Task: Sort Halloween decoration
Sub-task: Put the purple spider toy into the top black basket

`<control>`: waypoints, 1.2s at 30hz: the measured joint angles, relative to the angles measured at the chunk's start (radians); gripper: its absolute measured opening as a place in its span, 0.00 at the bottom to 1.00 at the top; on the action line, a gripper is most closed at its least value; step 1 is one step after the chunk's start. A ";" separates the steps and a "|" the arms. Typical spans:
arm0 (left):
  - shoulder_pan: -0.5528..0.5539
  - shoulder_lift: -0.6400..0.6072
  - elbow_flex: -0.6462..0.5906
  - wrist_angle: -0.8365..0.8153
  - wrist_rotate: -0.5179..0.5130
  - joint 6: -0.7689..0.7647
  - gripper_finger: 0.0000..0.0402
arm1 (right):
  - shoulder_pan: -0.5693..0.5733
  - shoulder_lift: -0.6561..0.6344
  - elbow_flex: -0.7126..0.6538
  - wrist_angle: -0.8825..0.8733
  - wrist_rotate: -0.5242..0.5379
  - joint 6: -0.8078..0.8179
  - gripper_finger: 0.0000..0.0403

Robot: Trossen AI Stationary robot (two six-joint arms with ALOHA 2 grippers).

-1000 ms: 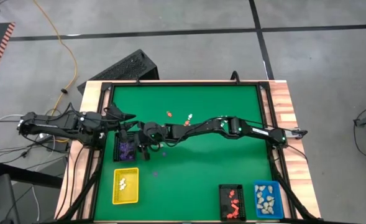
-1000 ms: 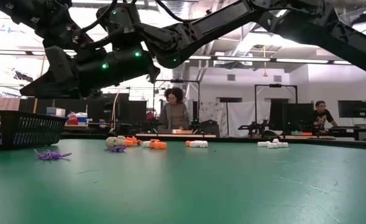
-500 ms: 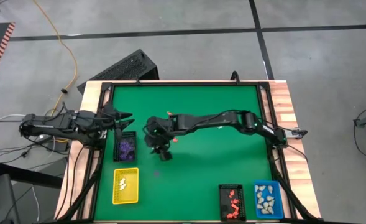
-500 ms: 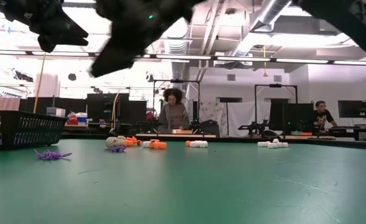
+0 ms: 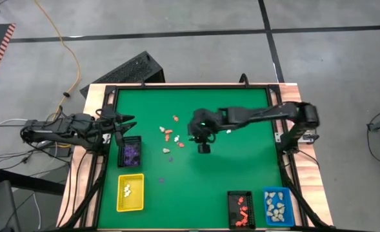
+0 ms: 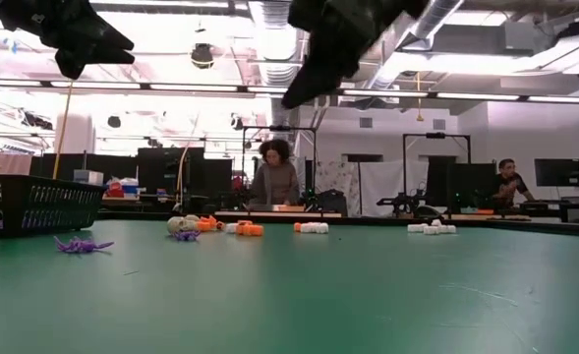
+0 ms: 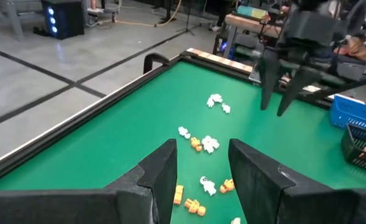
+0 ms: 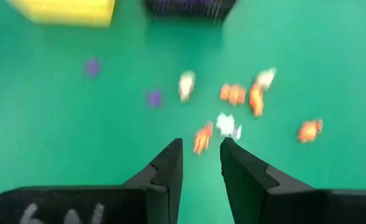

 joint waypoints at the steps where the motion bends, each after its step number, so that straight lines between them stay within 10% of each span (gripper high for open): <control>1: 0.000 0.000 0.000 0.001 0.000 0.001 0.33 | 0.008 -0.021 -0.081 0.129 0.001 0.022 0.31; 13: 0.000 0.000 0.000 0.006 -0.003 -0.016 0.33 | 0.103 0.153 -0.367 0.936 0.015 -0.022 0.32; 28: 0.000 0.002 0.000 -0.006 -0.002 -0.017 0.33 | 0.127 0.404 -0.158 0.928 0.010 -0.085 0.62; 36: 0.000 0.002 0.000 -0.005 -0.002 -0.017 0.33 | 0.118 0.426 -0.159 0.890 -0.001 -0.064 0.62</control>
